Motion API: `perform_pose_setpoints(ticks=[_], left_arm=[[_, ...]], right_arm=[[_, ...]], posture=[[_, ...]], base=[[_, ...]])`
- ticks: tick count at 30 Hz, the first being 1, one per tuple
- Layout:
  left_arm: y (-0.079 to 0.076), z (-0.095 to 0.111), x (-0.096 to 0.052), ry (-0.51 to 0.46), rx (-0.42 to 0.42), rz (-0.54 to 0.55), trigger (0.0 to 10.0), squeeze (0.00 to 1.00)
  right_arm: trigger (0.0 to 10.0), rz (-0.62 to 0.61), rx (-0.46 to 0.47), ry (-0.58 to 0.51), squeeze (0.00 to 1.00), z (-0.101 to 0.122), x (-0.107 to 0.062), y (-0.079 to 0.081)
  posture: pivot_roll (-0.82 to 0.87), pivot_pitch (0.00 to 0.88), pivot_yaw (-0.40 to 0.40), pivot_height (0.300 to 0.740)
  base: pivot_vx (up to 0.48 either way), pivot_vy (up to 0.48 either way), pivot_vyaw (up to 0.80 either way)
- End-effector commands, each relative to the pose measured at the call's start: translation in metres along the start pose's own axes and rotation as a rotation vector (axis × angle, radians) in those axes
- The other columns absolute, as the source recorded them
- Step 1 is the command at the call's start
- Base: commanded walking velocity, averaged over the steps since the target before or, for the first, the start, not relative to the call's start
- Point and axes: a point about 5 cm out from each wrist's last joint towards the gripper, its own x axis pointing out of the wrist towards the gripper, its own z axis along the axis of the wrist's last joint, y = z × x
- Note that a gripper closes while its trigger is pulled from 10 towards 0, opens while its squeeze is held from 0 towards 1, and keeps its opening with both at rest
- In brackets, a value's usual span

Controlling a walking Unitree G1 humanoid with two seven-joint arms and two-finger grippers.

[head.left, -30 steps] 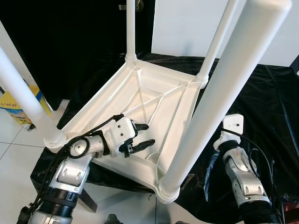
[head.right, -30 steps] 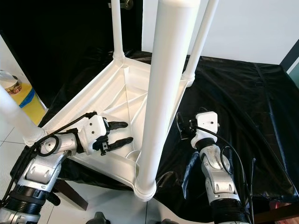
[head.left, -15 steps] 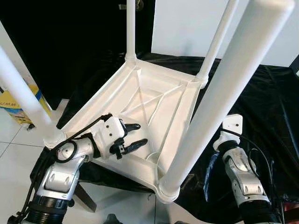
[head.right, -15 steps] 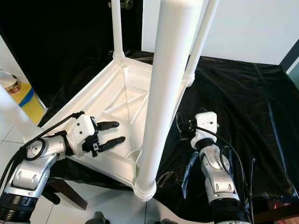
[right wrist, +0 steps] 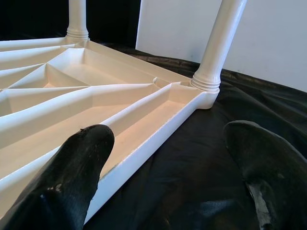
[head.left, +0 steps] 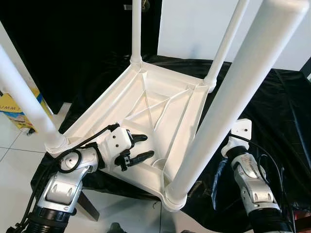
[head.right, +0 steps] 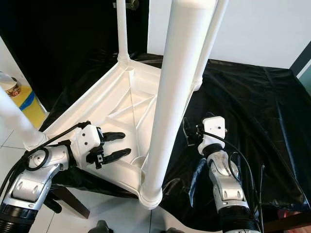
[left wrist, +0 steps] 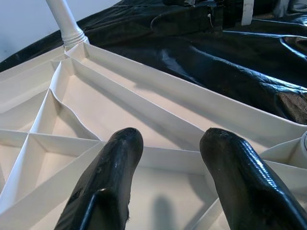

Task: Building children table

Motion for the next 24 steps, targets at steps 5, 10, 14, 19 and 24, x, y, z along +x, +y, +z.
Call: perform_pose_setpoints(ticks=[5,10,14,19,24], left_arm=[[-0.0024,0.0015,-0.0006,0.010,-0.004,0.013,10.0,0.00],[-0.0030,0.0014,-0.0016,0.013,-0.007,0.018,10.0,0.00],[-0.0033,0.0015,-0.0021,0.014,-0.009,0.020,10.0,0.00],[-0.0033,0.0016,-0.0021,0.014,-0.009,0.020,10.0,0.00],[-0.0028,0.0018,-0.0027,0.020,-0.013,0.022,10.0,0.00]], right_arm=[[10.0,0.000,-0.002,0.005,0.00,-0.0014,-0.0009,-0.0016],[10.0,0.000,-0.001,0.008,0.00,-0.0018,-0.0018,-0.0013],[10.0,0.002,-0.002,0.010,0.00,-0.0022,-0.0023,-0.0013],[10.0,0.002,-0.002,0.010,0.00,-0.0023,-0.0023,-0.0013],[10.0,0.001,-0.003,0.012,0.00,-0.0024,-0.0015,-0.0018]], posture=[[0.12,0.028,-0.115,0.740],[0.12,0.031,-0.115,0.740],[0.12,0.034,-0.116,0.740],[0.12,0.034,-0.116,0.740],[0.13,0.038,-0.118,0.740]], base=[[0.000,0.000,0.00],[0.000,0.000,0.00],[0.000,0.000,0.00],[0.000,0.000,0.00],[0.000,0.000,0.00]])
